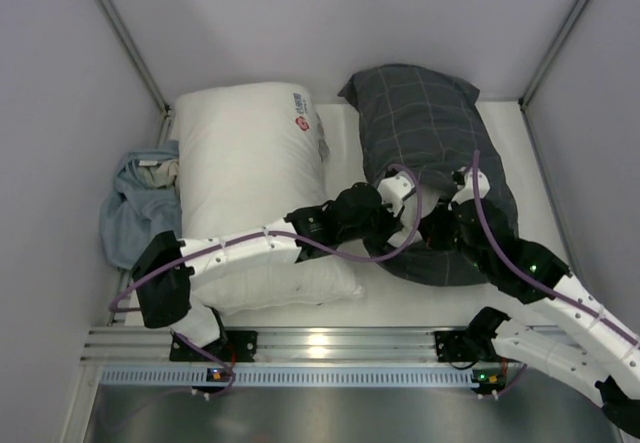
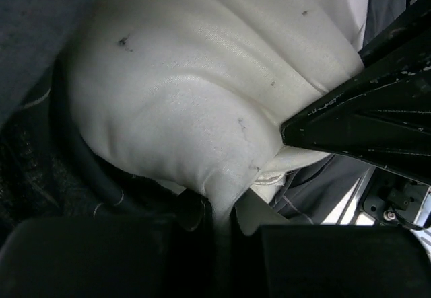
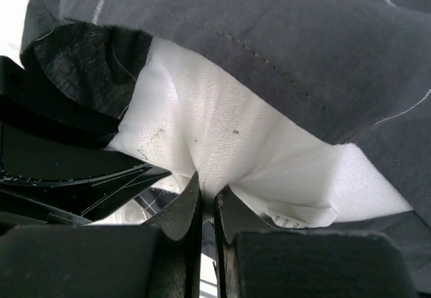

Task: Remove the pillowcase from the pillow

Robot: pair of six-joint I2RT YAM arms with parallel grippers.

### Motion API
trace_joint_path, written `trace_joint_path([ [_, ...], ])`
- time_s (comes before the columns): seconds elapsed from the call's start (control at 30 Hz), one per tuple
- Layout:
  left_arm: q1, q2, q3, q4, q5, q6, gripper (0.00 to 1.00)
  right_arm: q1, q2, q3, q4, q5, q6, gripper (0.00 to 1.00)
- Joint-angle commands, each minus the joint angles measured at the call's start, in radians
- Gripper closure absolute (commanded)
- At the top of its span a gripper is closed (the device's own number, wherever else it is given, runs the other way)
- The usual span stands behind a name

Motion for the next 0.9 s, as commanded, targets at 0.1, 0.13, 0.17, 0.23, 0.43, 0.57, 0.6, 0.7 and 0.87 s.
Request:
trace_joint_path([
  [0.1, 0.017, -0.018, 0.066, 0.125, -0.028, 0.048, 1.0, 0.008, -0.011, 0.085, 0.048, -0.024, -0.031, 0.91],
  [0.13, 0.034, -0.022, 0.076, 0.113, -0.035, 0.042, 1.0, 0.006, -0.016, 0.085, 0.045, -0.016, -0.031, 0.76],
  [0.17, 0.043, -0.024, 0.083, 0.104, -0.035, 0.035, 1.0, 0.008, -0.021, 0.087, 0.029, -0.01, -0.033, 0.61],
  [0.23, 0.063, -0.037, 0.102, 0.064, -0.047, 0.033, 1.0, 0.006, -0.028, 0.097, -0.004, 0.045, -0.018, 0.15],
  [0.43, 0.094, -0.07, 0.106, 0.055, -0.033, 0.038, 1.0, 0.006, -0.009, 0.156, -0.211, 0.206, 0.119, 0.01],
  [0.57, 0.096, -0.045, 0.119, 0.064, 0.007, 0.03, 1.0, 0.008, 0.008, 0.191, -0.325, 0.225, 0.195, 0.01],
  [0.6, 0.096, -0.039, 0.123, 0.067, 0.016, 0.028, 1.0, 0.006, 0.004, 0.194, -0.34, 0.228, 0.218, 0.0],
  [0.7, 0.096, -0.019, 0.134, 0.071, 0.033, 0.025, 1.0, 0.008, -0.025, 0.184, -0.38, 0.245, 0.264, 0.01],
  [0.87, 0.096, -0.031, 0.129, 0.085, 0.048, 0.019, 1.0, 0.008, -0.044, 0.113, -0.406, 0.272, 0.387, 0.02],
])
